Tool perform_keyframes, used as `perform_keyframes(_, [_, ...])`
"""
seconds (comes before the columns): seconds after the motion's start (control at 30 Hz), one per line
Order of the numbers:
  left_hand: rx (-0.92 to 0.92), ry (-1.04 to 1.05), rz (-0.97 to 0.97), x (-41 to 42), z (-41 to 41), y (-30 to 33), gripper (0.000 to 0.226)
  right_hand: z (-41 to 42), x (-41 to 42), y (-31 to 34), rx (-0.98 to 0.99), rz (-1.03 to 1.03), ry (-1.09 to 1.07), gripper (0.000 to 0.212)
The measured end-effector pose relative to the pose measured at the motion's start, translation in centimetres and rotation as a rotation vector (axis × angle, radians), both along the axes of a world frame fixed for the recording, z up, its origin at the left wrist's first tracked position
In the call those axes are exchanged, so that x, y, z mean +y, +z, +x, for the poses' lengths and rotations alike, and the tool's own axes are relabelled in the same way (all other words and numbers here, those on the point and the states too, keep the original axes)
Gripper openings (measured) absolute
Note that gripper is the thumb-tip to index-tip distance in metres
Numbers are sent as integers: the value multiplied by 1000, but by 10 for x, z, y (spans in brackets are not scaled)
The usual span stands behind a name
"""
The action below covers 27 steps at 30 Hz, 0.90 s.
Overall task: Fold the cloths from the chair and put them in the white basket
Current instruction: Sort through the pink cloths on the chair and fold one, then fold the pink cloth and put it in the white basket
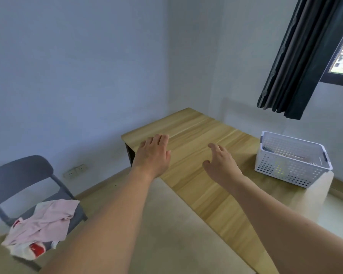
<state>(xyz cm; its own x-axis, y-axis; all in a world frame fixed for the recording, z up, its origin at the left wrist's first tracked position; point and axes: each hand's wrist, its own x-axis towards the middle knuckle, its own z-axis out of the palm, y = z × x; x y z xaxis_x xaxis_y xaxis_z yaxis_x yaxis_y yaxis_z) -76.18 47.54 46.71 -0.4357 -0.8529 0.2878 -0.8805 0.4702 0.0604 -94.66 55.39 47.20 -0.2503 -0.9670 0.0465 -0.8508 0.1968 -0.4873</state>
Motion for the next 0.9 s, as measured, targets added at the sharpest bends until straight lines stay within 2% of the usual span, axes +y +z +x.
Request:
perform_keyframes(0.13, [-2,-32,5,-7,85,4,56,86,1,7,-2,27,6,64])
perform_keyframes(0.3, [28,-33,-15,-15,157,10,55,154,-10,16,-6,17,-24,62])
perform_keyframes(0.47, [-1,5,5,-26,257,-11,54,251,-37,-3,-43,29,48,60])
perform_keyframes(0.77, [-42,29,101,-103,494,-48,54,475,-100,-34,-73,80,55,58])
perform_keyframes(0.9, [-12,36,160,-130,559,-54,51,536,-124,-32,-87,103,58,58])
